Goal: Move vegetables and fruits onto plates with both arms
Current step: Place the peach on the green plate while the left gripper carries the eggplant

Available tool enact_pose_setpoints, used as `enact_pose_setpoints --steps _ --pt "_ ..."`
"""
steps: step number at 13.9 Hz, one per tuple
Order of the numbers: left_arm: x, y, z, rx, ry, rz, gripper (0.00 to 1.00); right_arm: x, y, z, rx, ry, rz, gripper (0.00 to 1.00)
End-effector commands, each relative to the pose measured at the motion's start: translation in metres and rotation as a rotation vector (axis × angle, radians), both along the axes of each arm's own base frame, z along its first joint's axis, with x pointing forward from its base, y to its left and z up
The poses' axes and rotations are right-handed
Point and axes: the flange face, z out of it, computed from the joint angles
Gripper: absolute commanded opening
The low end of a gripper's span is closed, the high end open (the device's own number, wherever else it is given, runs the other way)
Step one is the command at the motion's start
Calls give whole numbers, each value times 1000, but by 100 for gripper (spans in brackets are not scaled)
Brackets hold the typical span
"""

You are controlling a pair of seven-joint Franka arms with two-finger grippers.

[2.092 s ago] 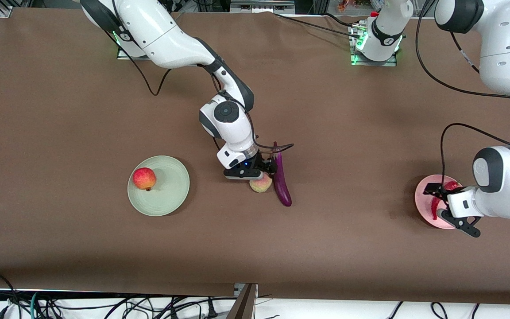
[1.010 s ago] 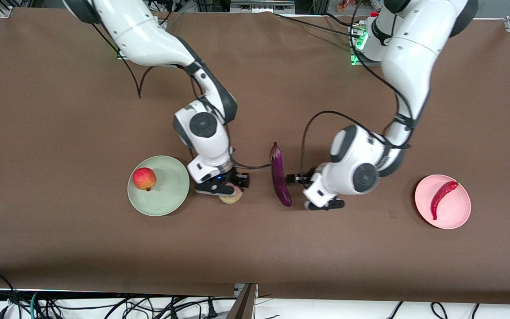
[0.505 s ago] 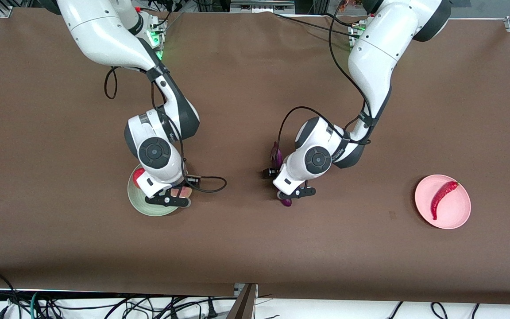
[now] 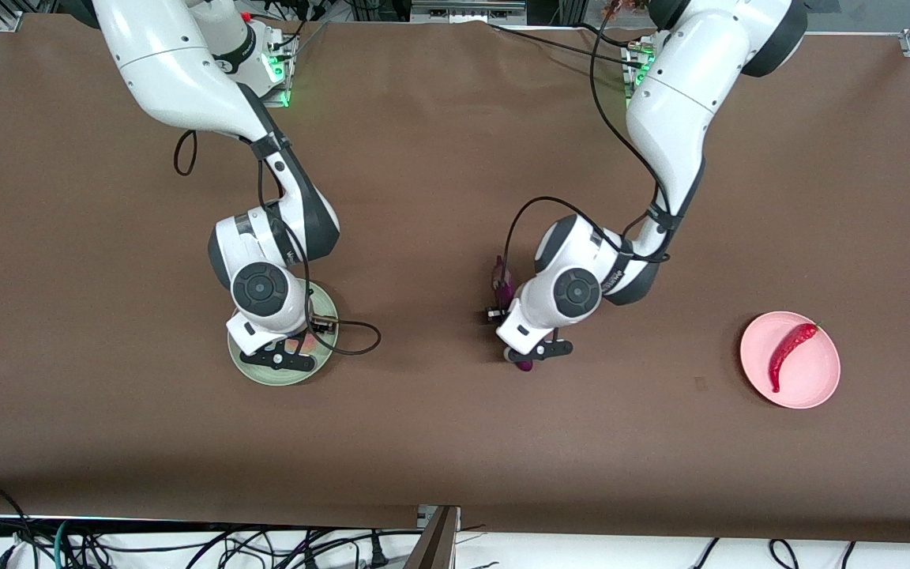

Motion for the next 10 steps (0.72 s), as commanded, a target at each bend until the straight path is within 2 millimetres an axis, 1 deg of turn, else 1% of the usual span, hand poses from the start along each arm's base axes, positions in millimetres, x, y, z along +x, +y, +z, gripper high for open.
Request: enact_pose_setpoints --steps 1,2,3,4,5,6,7,8,9,10 --pt "35 88 42 -6 34 -75 0 -3 -6 -7 -5 15 2 34" --pt "43 129 56 -25 59 -139 0 -4 -5 -11 -5 17 -2 47" --pt "48 172 71 -52 82 -232 0 -3 -6 -11 -5 17 -4 71" --pt "51 221 82 -88 97 -325 0 -1 -5 -5 -1 10 7 96" --pt "53 275 86 -125 97 -397 0 2 -8 6 1 1 10 99" --pt "55 335 84 -126 86 -468 0 7 -13 32 14 -28 30 99" --pt "57 379 85 -112 64 -544 0 11 -15 60 30 -56 80 99" --pt "55 407 83 -97 59 -595 0 13 -19 89 39 -81 134 99" --pt "54 419 82 -84 62 -626 0 13 -29 111 34 -78 182 99" --pt "53 439 79 -37 77 -656 0 12 -41 134 20 -69 239 99"
